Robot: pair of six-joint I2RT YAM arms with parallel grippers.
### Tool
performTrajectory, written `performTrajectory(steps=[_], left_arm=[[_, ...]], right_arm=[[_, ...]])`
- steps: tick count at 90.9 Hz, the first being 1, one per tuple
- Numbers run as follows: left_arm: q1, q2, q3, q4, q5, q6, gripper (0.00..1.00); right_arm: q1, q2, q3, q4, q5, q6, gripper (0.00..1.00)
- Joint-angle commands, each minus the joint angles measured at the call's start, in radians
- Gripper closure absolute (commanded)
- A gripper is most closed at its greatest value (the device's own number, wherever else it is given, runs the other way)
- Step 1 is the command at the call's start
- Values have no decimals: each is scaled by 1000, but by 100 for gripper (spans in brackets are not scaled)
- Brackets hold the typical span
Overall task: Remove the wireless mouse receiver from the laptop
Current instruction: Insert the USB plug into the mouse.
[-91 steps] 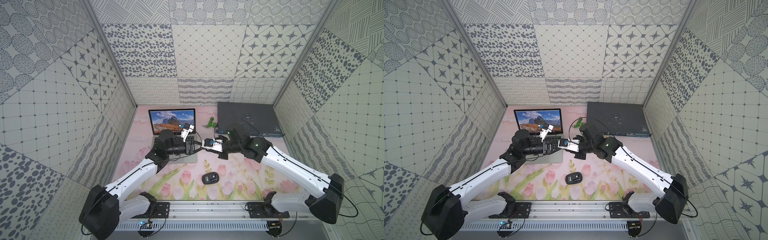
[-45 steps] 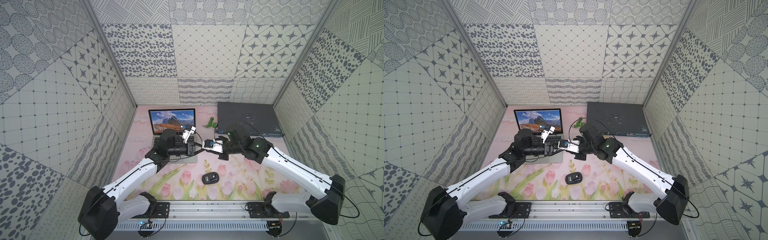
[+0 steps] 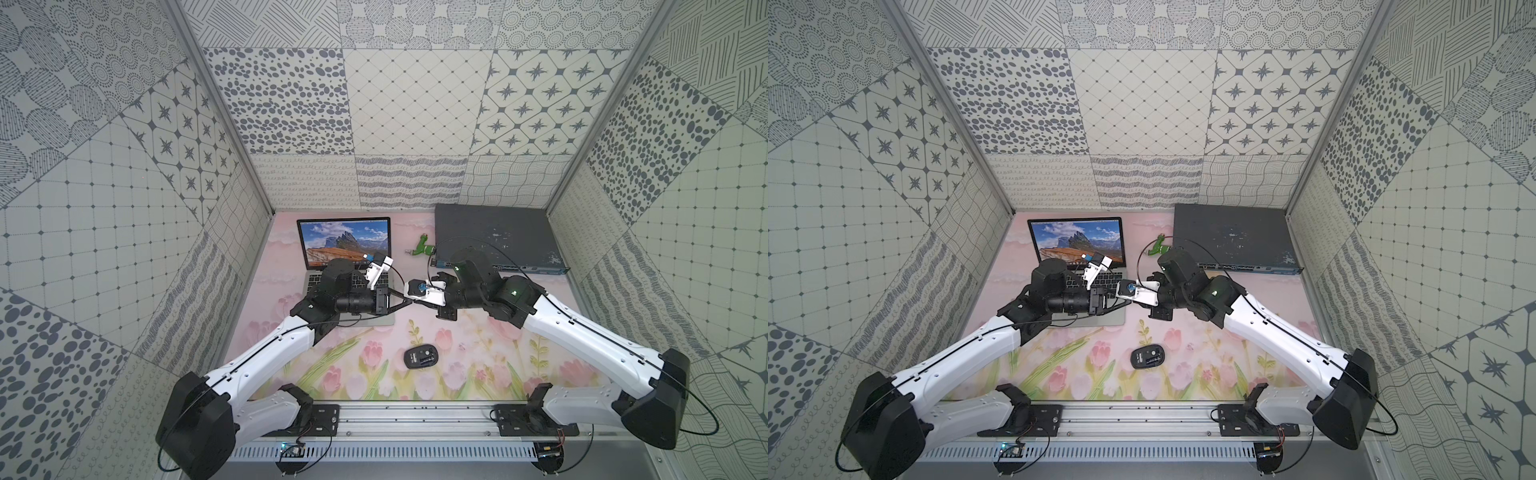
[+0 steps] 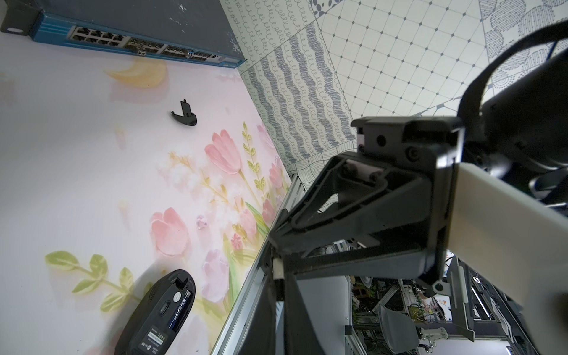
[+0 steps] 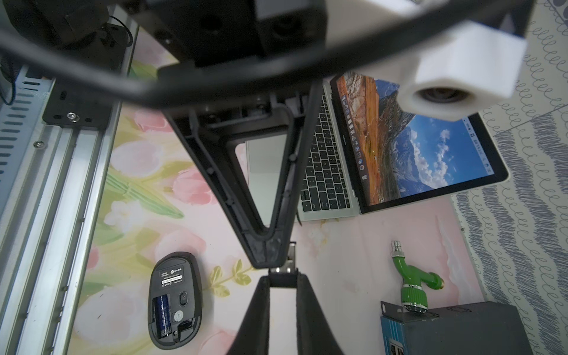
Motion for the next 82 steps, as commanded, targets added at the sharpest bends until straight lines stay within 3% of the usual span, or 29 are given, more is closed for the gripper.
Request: performTrajectory(steps=[1, 6, 10, 17, 29, 40, 47, 68, 82], left_arm=[[-2, -15, 7, 32, -17, 25, 100], [-2, -19, 4, 66, 6, 22, 100], [-1, -25, -7, 122, 39, 8, 100], [2, -36, -28, 269, 97, -56, 100], [1, -8, -55, 640, 238, -298, 100], [1, 19, -118, 1053, 275, -537, 100], [-5, 46, -133, 1222, 281, -642, 100], [-40, -10, -143, 1232, 287, -635, 100], [-53, -45, -140, 1232, 300, -645, 100]], right_arm=[[13, -36, -16, 19, -18, -17, 96], [15, -49, -18, 23, -28, -21, 71], [15, -66, -24, 30, -46, -28, 60], [16, -125, -63, 87, -109, -40, 51], [16, -302, -210, 328, -271, -44, 43], [14, -428, -323, 554, -333, 3, 45], [13, -455, -363, 667, -362, 32, 47], [6, -412, -358, 768, -340, 31, 63], [-32, -367, -364, 844, -388, 59, 65]])
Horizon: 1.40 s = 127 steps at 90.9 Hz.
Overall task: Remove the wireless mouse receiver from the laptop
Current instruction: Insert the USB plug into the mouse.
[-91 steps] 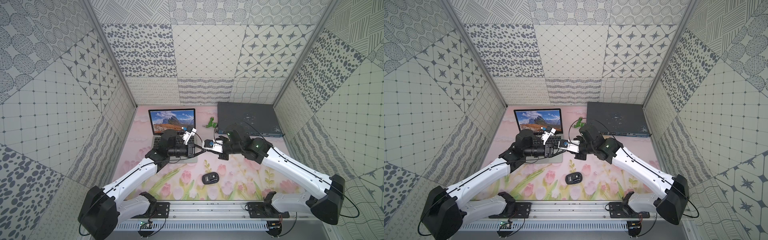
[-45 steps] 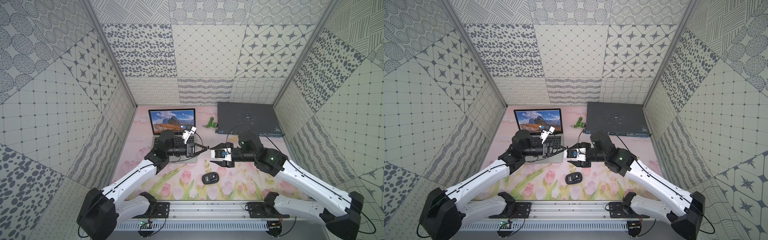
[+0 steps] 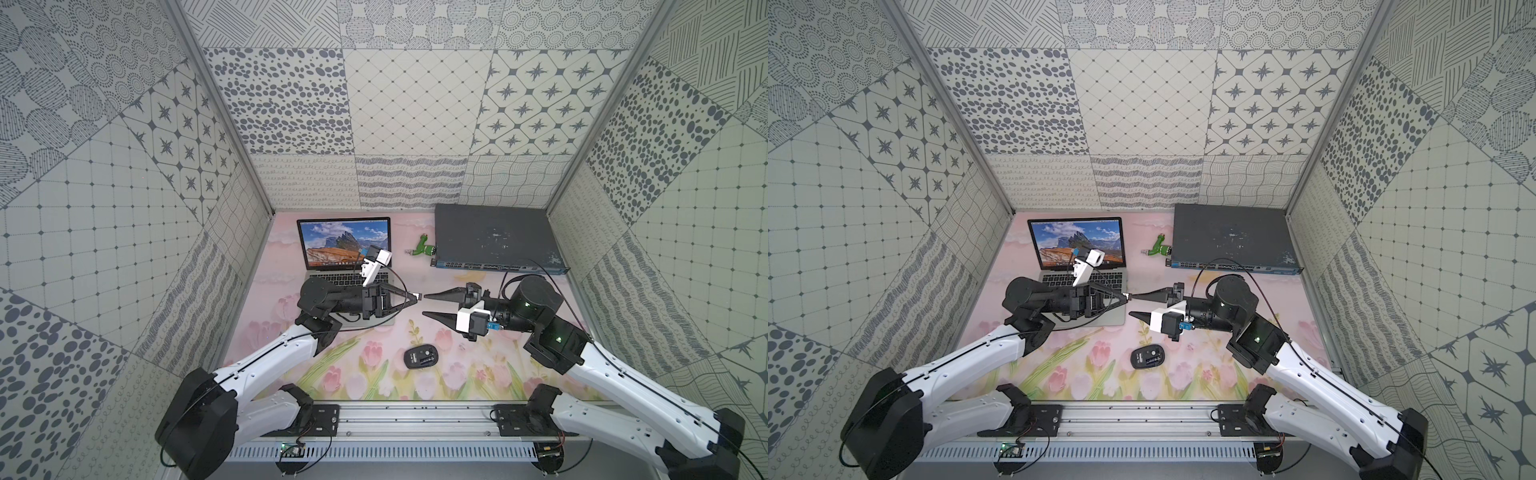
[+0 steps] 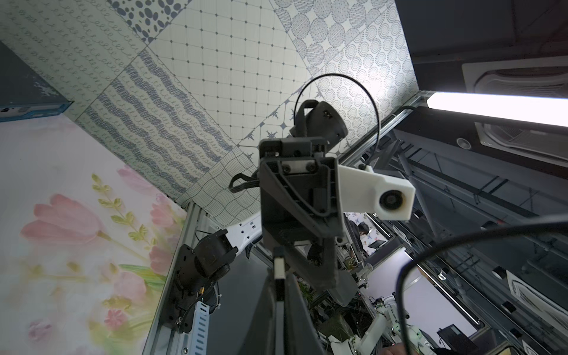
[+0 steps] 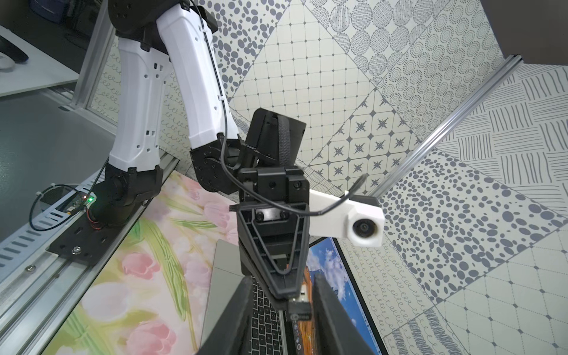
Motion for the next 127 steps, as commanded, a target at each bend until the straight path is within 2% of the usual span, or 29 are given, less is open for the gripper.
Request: performTrajectory(steps=[1, 69, 107, 127], left_arm=[[-15, -37, 1, 244, 66, -108, 100], [-20, -24, -22, 244, 68, -89, 100], [-20, -12, -34, 247, 66, -77, 100], [-20, -22, -37, 246, 68, -73, 100]], right_arm=[[-19, 28, -1, 122, -39, 36, 65], [13, 70, 51, 140, -129, 56, 66], [29, 87, 66, 71, -135, 24, 74], [30, 89, 58, 68, -115, 18, 76]])
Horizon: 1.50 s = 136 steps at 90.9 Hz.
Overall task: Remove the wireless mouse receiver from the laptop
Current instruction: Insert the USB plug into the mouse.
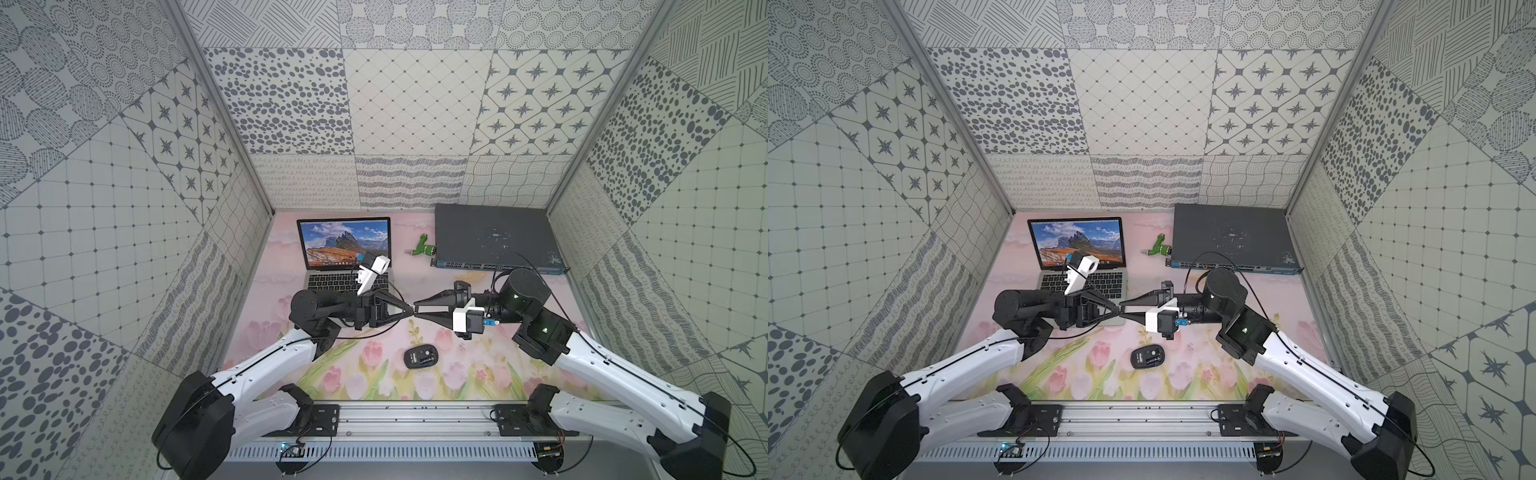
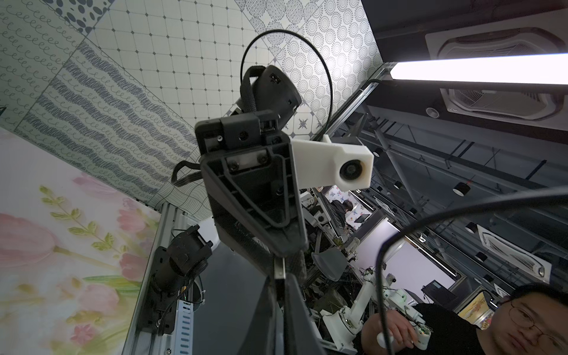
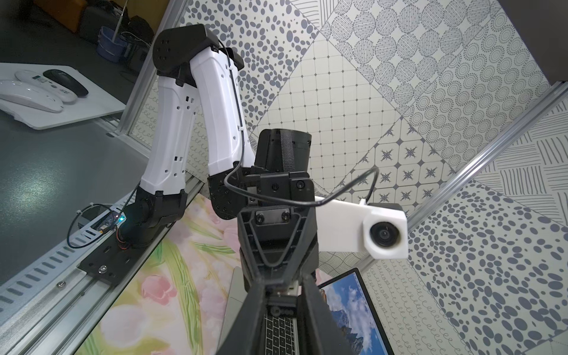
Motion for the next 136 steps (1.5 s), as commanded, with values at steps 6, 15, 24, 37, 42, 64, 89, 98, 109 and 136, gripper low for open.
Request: performTrajectory(steps=[6, 15, 24, 37, 42, 64, 89, 98, 109, 136], left_arm=[[-2, -6, -2, 65, 13, 16, 100], [-2, -7, -3, 65, 15, 16, 100], [-2, -8, -1, 65, 16, 19, 100], [-1, -9, 3, 65, 17, 18, 100], [-2, -8, 4, 65, 16, 18, 100], [-1, -12, -2, 65, 13, 18, 100], [42, -11, -30, -5, -25, 64, 35], [109, -61, -79, -298, -45, 262, 29], [12, -162, -17, -1012, -340, 845, 26], [-335, 114, 89, -1369, -839, 1411, 25]], right_arm=[[5, 2, 15, 5, 22, -13, 74], [6, -9, 7, 5, 30, -16, 74], [6, -16, 7, -9, 31, -20, 76], [5, -23, 6, -20, 32, -27, 81], [5, -25, 5, -22, 32, -29, 82], [5, -31, 2, -31, 38, -40, 88], [5, -62, 25, -125, 83, -36, 94], [4, -118, 46, -288, 169, -17, 94], [4, -178, 49, -548, 245, 16, 94], [4, -204, -23, -844, 382, 111, 92]])
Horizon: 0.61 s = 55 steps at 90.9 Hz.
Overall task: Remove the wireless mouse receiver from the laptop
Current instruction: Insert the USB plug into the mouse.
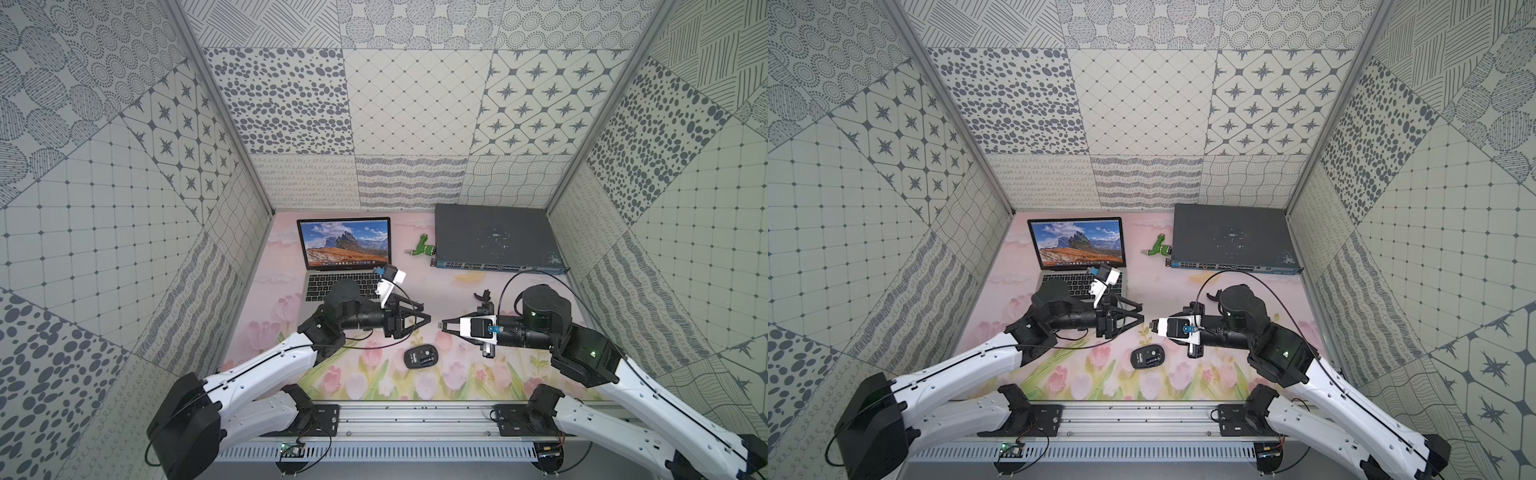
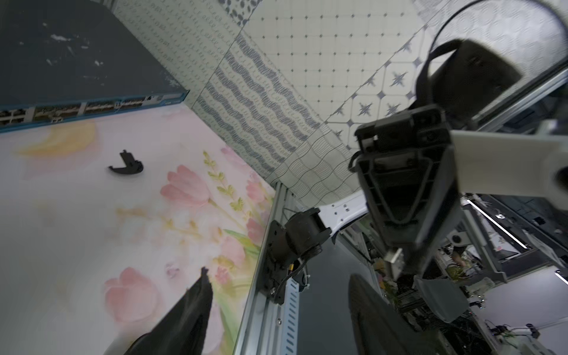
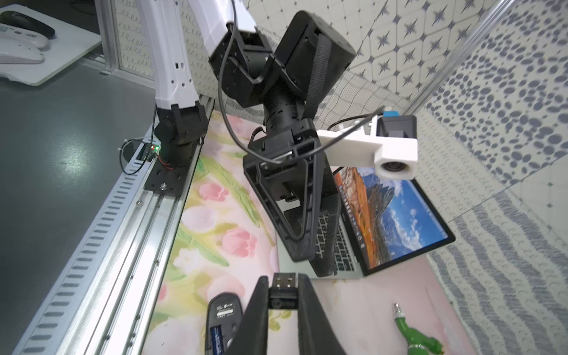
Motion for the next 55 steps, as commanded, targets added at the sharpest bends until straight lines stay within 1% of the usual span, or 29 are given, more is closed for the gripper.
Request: performTrajectory(steps=[1, 4, 7, 11, 21, 29, 39, 46, 55], left_arm=[[-158, 127, 42, -480, -394, 630, 24], [-164, 147, 45, -501, -391, 654, 23], [-176, 164, 46, -522, -382, 676, 19], [-199, 175, 42, -535, -406, 701, 17], [-240, 176, 11, -524, -430, 729, 16], [-252, 166, -26, -482, -421, 736, 15], [-270, 174, -10, -493, -447, 746, 14], [-297, 185, 18, -500, -514, 785, 14], [-324, 193, 84, -545, -632, 881, 14]], right_arm=[[0, 25, -40, -159, 95, 57, 92], [0, 29, -55, -166, 110, 54, 92], [0, 30, -75, -167, 117, 48, 92], [0, 30, -96, -161, 120, 32, 91], [1, 41, -106, -132, 117, 11, 92], [0, 53, -103, -133, 166, 13, 93], [-9, 42, -119, -131, 173, 36, 93], [-12, 40, -110, -133, 155, 75, 93], [-15, 18, -110, -131, 135, 121, 93]])
